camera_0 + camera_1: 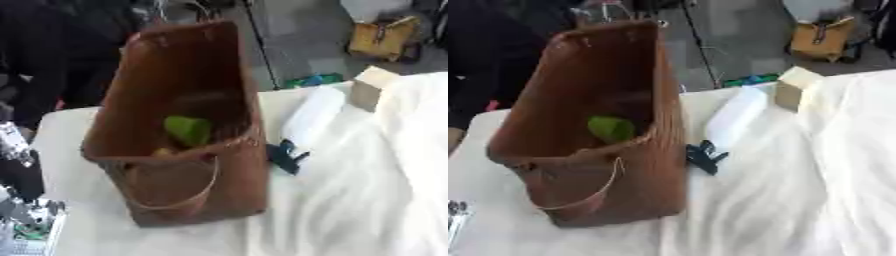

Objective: Pick up objects on the table and place them in the box.

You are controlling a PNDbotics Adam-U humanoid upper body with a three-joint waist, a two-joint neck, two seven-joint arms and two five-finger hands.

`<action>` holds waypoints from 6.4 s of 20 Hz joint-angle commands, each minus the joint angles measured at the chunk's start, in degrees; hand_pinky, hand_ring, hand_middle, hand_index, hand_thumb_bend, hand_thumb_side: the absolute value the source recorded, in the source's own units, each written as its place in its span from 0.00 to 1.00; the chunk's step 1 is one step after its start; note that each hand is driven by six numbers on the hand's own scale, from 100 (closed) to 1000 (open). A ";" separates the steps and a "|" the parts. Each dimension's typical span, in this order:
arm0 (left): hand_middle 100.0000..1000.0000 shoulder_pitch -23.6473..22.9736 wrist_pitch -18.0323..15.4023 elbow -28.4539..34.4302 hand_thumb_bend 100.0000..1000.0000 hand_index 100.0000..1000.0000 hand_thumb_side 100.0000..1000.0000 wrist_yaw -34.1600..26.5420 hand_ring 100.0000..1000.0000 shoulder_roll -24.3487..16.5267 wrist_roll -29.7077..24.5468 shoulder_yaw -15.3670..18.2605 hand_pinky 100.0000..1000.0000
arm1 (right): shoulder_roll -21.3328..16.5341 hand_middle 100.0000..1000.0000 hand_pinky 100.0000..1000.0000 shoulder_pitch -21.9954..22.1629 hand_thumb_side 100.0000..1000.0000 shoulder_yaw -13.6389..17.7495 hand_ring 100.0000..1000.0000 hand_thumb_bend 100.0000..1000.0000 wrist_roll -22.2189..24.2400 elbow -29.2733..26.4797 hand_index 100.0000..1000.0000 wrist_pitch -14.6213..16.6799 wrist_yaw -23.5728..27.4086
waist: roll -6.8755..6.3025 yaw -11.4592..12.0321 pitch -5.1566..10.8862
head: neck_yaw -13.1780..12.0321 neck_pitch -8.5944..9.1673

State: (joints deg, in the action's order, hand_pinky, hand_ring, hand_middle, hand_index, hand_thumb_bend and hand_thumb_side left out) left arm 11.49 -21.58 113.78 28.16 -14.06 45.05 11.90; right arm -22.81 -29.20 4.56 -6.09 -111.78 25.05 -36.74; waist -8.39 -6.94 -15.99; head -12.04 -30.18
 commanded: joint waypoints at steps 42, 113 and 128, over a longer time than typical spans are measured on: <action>0.80 -0.21 -0.48 0.81 0.00 0.73 0.79 -3.68 0.68 -0.37 -4.18 -1.56 0.63 | -0.05 0.96 0.80 -49.97 0.92 -2.40 0.95 0.00 25.10 64.69 0.97 15.29 -25.54 | 0.71 3.75 3.94 | 4.16 -1.65; 0.81 3.22 -1.03 0.81 0.00 0.70 0.75 -5.23 0.69 0.89 -6.43 -2.30 0.63 | -6.16 1.00 0.84 -49.01 0.95 5.77 0.99 0.10 26.44 70.64 1.00 10.88 -39.25 | -1.39 6.17 -3.93 | 7.82 7.91; 0.81 4.85 -1.41 0.81 0.00 0.70 0.74 -5.30 0.69 0.70 -6.60 -2.51 0.63 | -8.08 1.00 0.85 -49.20 0.97 7.28 0.99 0.08 25.57 70.14 1.00 11.67 -39.24 | -1.59 7.29 -6.08 | 9.19 10.34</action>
State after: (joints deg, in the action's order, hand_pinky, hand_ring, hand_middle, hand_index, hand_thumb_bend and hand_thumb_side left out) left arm 15.67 -22.85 113.78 23.08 -12.44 38.53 9.35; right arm -29.29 -77.12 11.41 19.45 -40.56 36.56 -76.46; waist -10.21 0.21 -23.20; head -3.13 -20.75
